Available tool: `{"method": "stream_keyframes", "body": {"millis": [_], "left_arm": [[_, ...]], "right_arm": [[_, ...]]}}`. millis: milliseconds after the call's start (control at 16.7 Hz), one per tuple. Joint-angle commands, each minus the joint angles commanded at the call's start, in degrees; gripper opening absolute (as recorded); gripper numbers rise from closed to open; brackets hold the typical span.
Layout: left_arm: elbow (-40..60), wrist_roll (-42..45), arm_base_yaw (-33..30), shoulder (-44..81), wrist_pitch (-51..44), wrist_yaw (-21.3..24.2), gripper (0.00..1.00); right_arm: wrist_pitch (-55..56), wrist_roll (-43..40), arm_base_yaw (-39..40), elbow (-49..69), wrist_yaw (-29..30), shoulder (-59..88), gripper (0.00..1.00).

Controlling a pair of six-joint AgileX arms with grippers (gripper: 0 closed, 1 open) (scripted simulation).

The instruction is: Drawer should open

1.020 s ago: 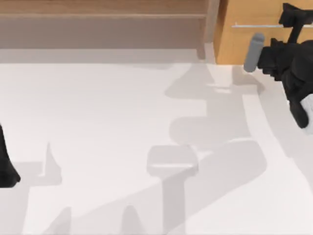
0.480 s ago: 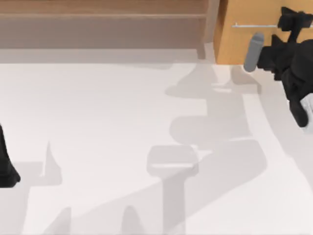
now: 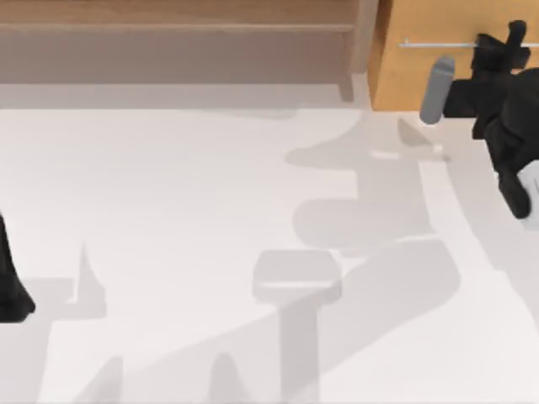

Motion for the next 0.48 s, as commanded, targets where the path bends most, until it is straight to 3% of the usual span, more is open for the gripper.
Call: {"method": "stream_keyframes", "body": {"millis": [480], "left_arm": [[0.00, 0.00, 0.00, 0.00, 0.00, 0.00, 1.00]], "right_arm": [[0.00, 0.00, 0.00, 0.00, 0.00, 0.00, 0.00]]}}
